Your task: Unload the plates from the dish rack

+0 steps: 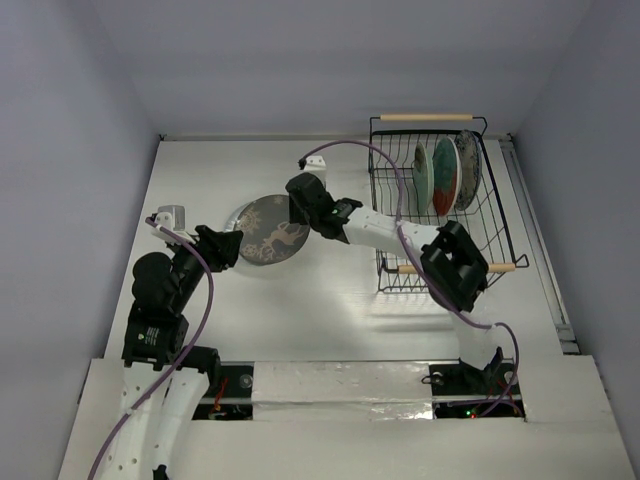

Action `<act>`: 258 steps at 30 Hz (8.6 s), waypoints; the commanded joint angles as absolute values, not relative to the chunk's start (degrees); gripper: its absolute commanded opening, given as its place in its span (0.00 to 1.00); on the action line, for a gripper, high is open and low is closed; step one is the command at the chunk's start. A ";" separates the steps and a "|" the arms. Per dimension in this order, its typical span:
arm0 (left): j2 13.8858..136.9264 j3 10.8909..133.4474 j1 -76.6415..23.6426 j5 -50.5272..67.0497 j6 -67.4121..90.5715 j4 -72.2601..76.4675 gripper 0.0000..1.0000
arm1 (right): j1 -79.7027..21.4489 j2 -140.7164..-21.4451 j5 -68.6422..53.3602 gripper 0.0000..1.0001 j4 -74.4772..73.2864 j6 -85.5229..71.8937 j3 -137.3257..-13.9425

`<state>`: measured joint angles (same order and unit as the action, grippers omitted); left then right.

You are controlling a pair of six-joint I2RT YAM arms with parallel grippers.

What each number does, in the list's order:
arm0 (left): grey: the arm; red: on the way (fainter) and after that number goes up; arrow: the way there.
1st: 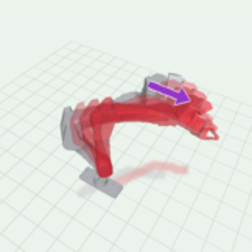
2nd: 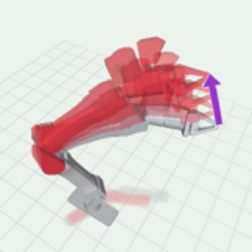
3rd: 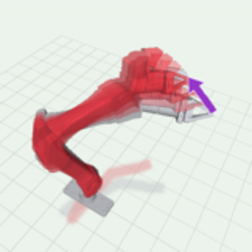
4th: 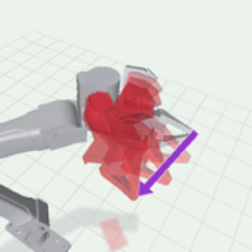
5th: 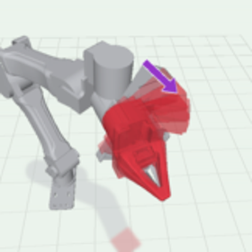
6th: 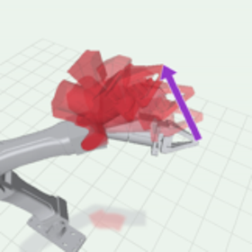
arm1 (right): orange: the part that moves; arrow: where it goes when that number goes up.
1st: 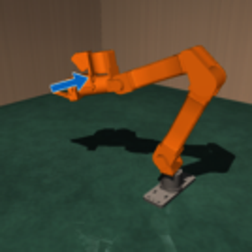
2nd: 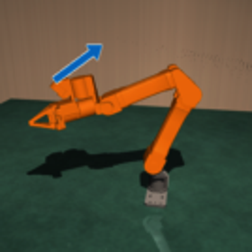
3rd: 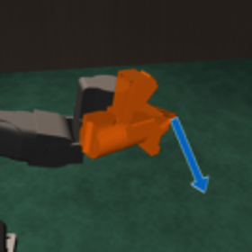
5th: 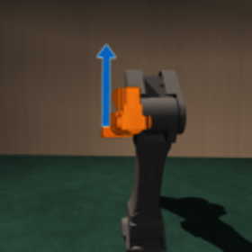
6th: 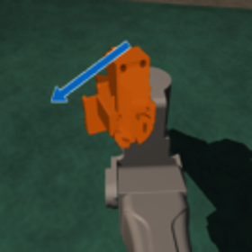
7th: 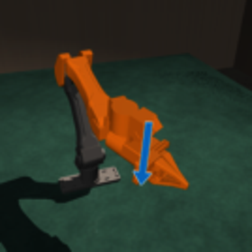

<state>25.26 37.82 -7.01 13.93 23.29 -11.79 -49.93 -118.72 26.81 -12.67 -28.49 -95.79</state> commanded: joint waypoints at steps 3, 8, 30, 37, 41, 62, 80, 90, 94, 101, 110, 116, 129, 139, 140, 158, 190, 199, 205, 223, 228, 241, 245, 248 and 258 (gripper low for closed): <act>24.70 36.91 -6.68 14.68 23.47 -8.79 0.46 | -49.48 -120.85 27.69 0.43 -13.18 -29.35 -97.73; 24.79 37.00 -6.68 14.68 23.47 -8.88 0.46 | -49.48 -121.38 28.39 0.40 -13.36 -29.97 -97.74; 25.49 36.91 -6.68 15.21 23.47 -8.53 0.46 | -47.81 -118.47 25.41 0.22 -10.20 -29.62 -92.37; 25.49 36.91 -6.68 15.29 23.47 -8.53 0.46 | -47.81 -119.36 21.80 0.16 -9.23 -29.79 -93.34; 25.40 36.91 -6.68 15.29 23.47 -8.61 0.46 | -47.81 -119.53 19.69 0.14 -8.44 -30.06 -93.52; 24.61 37.00 -6.68 14.85 23.47 -8.79 0.46 | -47.81 -105.15 25.73 0.66 -7.47 -25.94 -90.18; 23.91 37.18 -7.73 13.45 23.55 -9.40 0.07 | -22.15 -89.38 34.71 0.55 -25.04 -12.66 -84.28; 23.99 37.18 -8.26 13.80 23.38 -9.32 0.31 | -18.11 -102.21 38.22 0.41 -29.44 -10.99 -94.83; 24.08 37.27 -8.26 13.89 23.38 -9.32 0.31 | -18.11 -103.36 39.28 0.21 -31.11 -10.29 -97.03; 23.82 37.27 -8.26 13.80 23.38 -9.32 0.32 | -17.58 -108.63 40.43 0.35 -34.98 -8.35 -100.54; 23.64 37.35 -8.79 13.54 23.38 -9.49 0.32 | -17.58 -108.81 41.22 0.04 -35.33 -8.09 -102.39; 23.55 37.35 -9.32 13.62 23.38 -9.41 0.32 | -18.89 -104.77 44.81 0.00 -33.40 -2.03 -104.06; 23.91 37.26 -9.32 13.62 23.47 -9.32 0.32 | -20.13 -100.21 50.98 0.00 -32.52 2.30 -109.25; 24.26 37.35 -9.32 13.27 23.38 -9.32 0.32 | -27.94 -82.63 14.73 0.00 -12.68 -10.36 -93.62; 24.34 37.27 -9.32 13.27 23.47 -9.40 0.32 | -28.91 -82.53 12.42 0.00 -11.35 -11.50 -92.91; 25.31 37.27 -8.79 12.83 23.47 -9.49 0.32 | -39.20 -102.48 -14.59 0.00 19.77 -44.90 -83.94; 24.87 37.27 -8.79 13.10 23.64 -9.32 0.33 | -41.92 -114.78 -13.71 0.32 20.74 -51.95 -79.72; 24.52 37.09 -8.79 13.36 23.64 -9.23 0.33 | -42.98 -113.64 -8.80 0.58 13.11 -45.19 -81.74; 24.43 37.09 -8.79 13.45 23.64 -9.14 0.33 | -43.59 -110.48 -0.71 0.72 7.39 -39.22 -81.39; 24.61 37.09 -8.79 13.97 23.55 -9.14 0.33 | -43.07 -94.23 28.36 0.00 -7.46 -21.03 -80.42; 24.17 37.09 -8.79 14.06 23.55 -9.14 0.33 | -36.32 -84.92 42.09 0.00 -13.96 -16.26 -78.75; 23.56 37.09 -9.32 13.71 23.64 -9.32 0.33 | -14.33 -86.47 38.06 0.49 -22.75 -10.81 -80.85; 23.73 37.09 -9.32 13.80 23.64 -9.23 0.33 | -12.48 -91.22 38.93 0.49 -24.34 -11.16 -82.88; 23.64 37.18 -9.84 13.89 23.55 -9.32 0.33 | -10.99 -93.16 37.97 0.48 -23.55 -11.42 -82.70; 23.64 37.18 -9.84 13.62 23.64 -9.32 0.33 | -10.99 -99.58 41.65 0.08 -22.77 -8.97 -84.73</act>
<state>24.14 37.82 -9.65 13.41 23.49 -11.84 -11.25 -99.50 38.59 -24.10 -8.78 -82.56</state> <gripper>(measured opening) 0.327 0.146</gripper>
